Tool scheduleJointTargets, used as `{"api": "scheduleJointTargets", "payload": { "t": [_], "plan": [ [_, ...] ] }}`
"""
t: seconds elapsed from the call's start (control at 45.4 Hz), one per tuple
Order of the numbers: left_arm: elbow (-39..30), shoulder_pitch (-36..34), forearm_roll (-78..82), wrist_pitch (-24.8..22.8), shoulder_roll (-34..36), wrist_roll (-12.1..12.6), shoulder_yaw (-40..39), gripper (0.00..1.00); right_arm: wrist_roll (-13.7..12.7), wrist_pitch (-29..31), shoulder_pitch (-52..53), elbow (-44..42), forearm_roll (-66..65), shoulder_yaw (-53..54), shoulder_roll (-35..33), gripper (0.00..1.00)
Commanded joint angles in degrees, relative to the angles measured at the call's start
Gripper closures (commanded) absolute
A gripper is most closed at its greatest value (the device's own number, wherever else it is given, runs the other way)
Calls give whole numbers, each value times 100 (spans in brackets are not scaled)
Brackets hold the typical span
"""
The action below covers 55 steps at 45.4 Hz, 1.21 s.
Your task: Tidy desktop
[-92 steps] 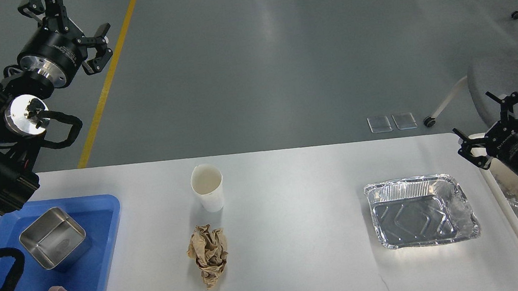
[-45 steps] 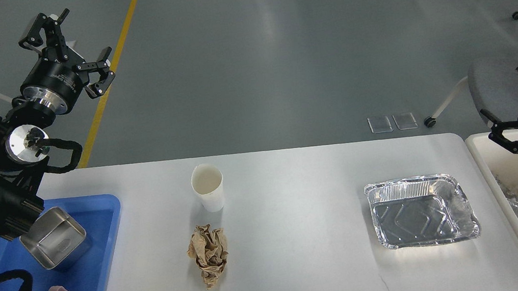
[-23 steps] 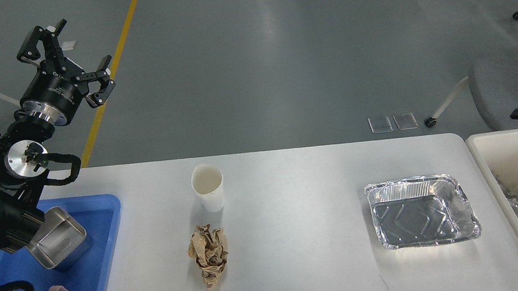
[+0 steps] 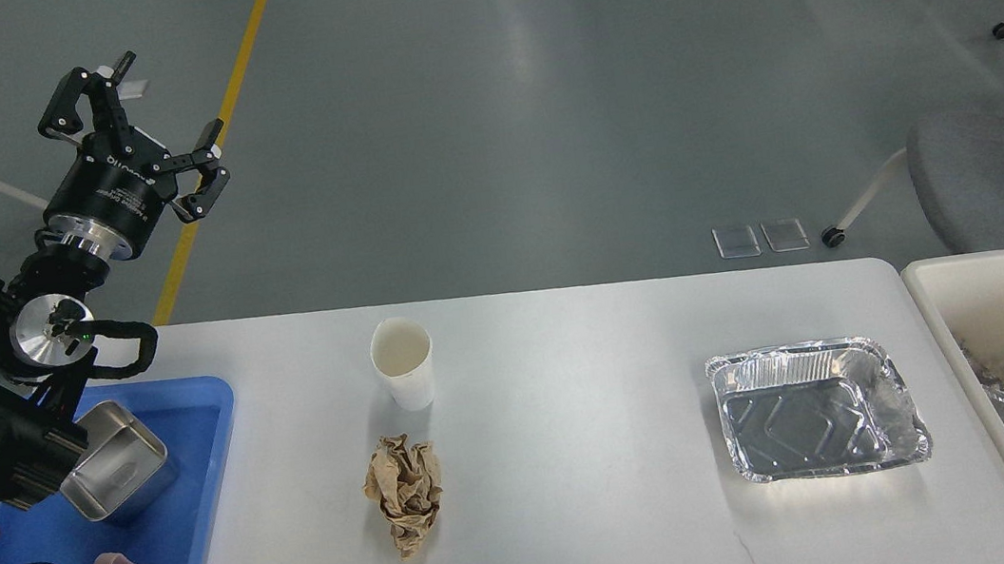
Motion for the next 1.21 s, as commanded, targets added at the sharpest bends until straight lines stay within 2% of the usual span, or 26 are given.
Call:
{"api": "scheduleJointTargets", "payload": {
  "t": [0.0, 0.22, 0.462, 0.616, 0.924, 1.188],
  "plan": [
    [-5, 16, 1, -62, -23, -67, 9, 3, 10, -5, -1, 209, -1, -15, -633, 0],
    [4, 16, 1, -62, -138, -67, 9, 3, 18, -14, 78, 622, -1, -33, -1459, 0],
    [-5, 7, 1, -62, -146, -58, 17, 3, 36, -14, 543, 1018, -10, -50, -2057, 0],
    [-5, 7, 1, -62, -146, -49, 17, 3, 220, -14, 860, 1150, -10, -77, -2312, 0],
    [4, 60, 1, -53, -129, -49, 70, 3, 221, -32, 685, 1124, -572, -77, -2085, 0],
    [4, 104, 1, -53, -146, -49, 123, 3, 177, -357, -71, 615, -1337, -59, -785, 0]
  ]
}}
